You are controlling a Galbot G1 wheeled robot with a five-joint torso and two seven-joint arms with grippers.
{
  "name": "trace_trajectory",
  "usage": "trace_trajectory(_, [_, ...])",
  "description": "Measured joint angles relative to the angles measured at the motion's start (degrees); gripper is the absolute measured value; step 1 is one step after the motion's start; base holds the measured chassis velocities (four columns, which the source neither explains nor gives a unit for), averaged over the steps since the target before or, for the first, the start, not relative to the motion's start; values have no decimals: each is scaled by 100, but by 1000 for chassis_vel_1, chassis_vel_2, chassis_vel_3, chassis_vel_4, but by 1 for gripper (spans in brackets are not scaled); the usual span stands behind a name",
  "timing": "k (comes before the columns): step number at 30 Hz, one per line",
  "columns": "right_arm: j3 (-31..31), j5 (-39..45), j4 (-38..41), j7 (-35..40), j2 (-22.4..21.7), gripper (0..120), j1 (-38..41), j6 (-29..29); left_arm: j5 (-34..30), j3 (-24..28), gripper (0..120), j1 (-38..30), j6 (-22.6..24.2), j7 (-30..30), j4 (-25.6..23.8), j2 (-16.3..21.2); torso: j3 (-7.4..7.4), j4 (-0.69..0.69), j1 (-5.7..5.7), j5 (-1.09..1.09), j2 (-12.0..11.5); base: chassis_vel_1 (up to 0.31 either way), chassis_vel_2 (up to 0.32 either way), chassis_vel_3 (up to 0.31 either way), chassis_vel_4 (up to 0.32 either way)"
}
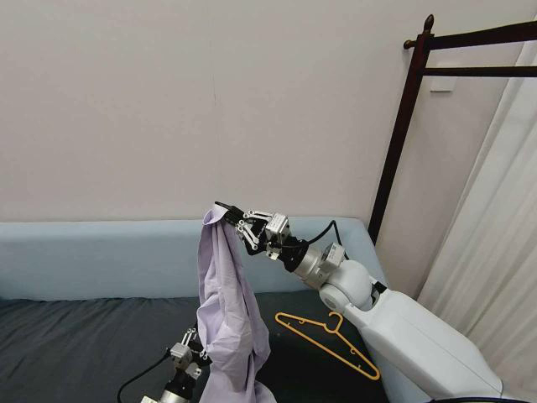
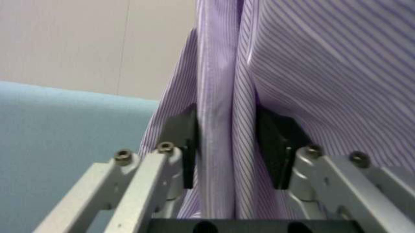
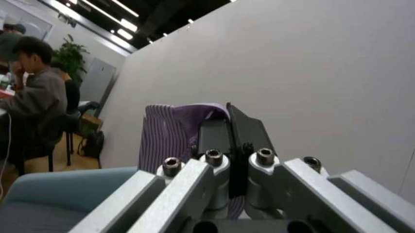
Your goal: Pick up the clothes from the sofa and hang them on the clothes hanger.
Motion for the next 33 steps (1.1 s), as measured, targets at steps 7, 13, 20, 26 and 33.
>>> trace_trajectory(7, [38,39,-10,117,39,0,19,0,-141,-120,8,99,-30,39,-239,27,0,0,0,-1,0,0,0,0,0])
trace_trajectory(13, [238,-184,-349,604,49,0,110,-74,-426,-444,0,230,-32,-269,-1138,333,0,0,0,0,0,0,0,0,0])
trace_trajectory(20, [745,-187,-789,1044,103,0,463,-68,-893,-1020,0,304,337,-822,-3037,1057,0,-2,0,1,0,0,0,0,0])
trace_trajectory(26, [885,-137,-722,1226,163,0,625,66,-749,-1345,0,590,417,-1020,-3795,1143,-1,1,-1,1,1,0,0,0,0])
trace_trajectory(33, [836,-243,-678,1249,157,0,428,153,-137,-1216,0,880,373,-1172,-3788,927,-1,1,-1,-1,0,0,0,0,0])
